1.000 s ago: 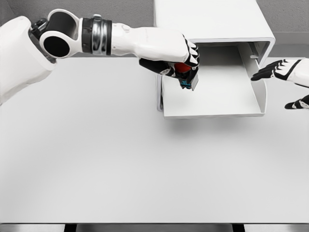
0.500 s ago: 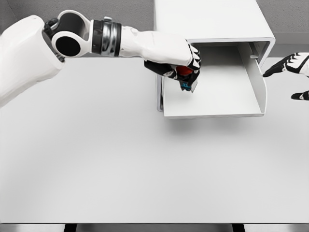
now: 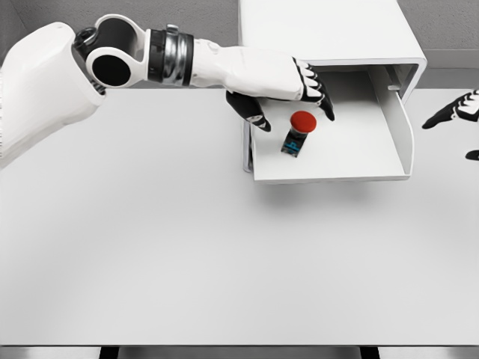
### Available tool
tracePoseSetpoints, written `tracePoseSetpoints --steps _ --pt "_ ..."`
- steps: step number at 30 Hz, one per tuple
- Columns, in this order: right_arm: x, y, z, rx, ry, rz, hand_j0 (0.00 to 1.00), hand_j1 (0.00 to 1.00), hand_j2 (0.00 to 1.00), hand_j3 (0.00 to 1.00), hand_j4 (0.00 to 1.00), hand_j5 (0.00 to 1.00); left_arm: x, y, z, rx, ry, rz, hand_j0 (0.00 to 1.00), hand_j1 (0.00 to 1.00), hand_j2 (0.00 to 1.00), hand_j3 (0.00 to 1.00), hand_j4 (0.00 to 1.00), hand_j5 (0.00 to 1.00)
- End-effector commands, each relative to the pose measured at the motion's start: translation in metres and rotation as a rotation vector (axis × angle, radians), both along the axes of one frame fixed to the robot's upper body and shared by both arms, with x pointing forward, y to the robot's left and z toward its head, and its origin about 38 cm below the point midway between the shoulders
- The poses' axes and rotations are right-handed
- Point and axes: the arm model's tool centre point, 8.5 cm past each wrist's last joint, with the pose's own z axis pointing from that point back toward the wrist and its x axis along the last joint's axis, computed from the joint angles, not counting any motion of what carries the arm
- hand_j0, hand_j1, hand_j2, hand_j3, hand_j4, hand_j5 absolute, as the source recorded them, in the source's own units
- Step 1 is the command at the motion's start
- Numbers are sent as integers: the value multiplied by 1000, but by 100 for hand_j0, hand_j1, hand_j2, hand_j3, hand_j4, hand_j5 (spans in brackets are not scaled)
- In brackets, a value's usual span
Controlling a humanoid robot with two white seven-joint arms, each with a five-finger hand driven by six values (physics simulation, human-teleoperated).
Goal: Slide open multi-storey tabletop storage cabinets and put open load switch and slide close multi-storey tabletop storage cabinets
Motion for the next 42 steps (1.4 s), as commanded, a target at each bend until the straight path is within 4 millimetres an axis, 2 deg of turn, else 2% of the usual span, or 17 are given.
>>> tracePoseSetpoints --steps 1,6,10,12,15,18,19,23,26,27,29,30,33,34,37,42 --pt "-3 -4 -1 -14 8 -12 79 79 79 79 79 79 -2 -2 4 -17 4 -6 100 100 100 100 100 100" --pt "-6 -3 -12 -47 47 1 79 79 79 79 79 79 -24 -10 10 -34 -9 -79 100 100 100 100 100 100" --pt "-9 -4 -21 -78 86 8 79 79 79 79 79 79 -43 6 19 -46 -18 -115 100 100 100 100 100 100" --pt "-10 -4 -23 -92 86 13 79 79 79 79 79 79 -54 27 34 -70 -48 -115 100 100 100 100 100 100" --pt "-10 -4 -24 -95 90 13 79 79 79 79 79 79 -67 61 39 -86 -45 -90 100 100 100 100 100 100" --pt "-10 -3 -25 -97 91 15 79 79 79 79 79 79 -81 103 41 -150 -36 -34 100 100 100 100 100 100" --pt "-10 -3 -25 -99 93 16 79 79 79 79 79 79 -79 121 39 -161 -14 9 100 100 100 100 100 100" --pt "-12 -3 -32 -113 124 22 79 79 79 79 79 79 -83 211 17 -271 85 235 100 100 100 100 100 100" --pt "-12 1 -38 -116 137 37 79 79 79 79 79 79 -77 245 -28 -284 194 362 100 100 100 100 100 100" --pt "-12 3 -39 -121 145 43 79 79 79 79 79 79 -77 248 -36 -283 215 373 100 100 100 100 100 100" --pt "-14 5 -50 -131 184 58 79 79 79 79 79 79 -77 258 -68 -298 291 424 100 100 100 100 100 100" --pt "-16 5 -53 -136 198 59 79 79 79 79 79 79 -76 256 -77 -311 314 428 100 100 100 100 100 100" --pt "-17 7 -58 -146 218 70 79 79 79 79 79 79 -75 263 -120 -333 416 489 100 100 100 100 100 100" --pt "-17 8 -58 -145 218 73 79 79 79 79 79 79 -76 264 -127 -331 432 498 100 100 100 100 100 100" --pt "-14 19 -64 -145 235 110 78 78 78 78 78 78 -79 260 -134 -335 446 492 100 100 100 100 100 100" --pt "-17 17 -68 -158 258 109 78 78 78 78 78 78 -79 260 -134 -332 445 492 100 100 100 100 100 100"
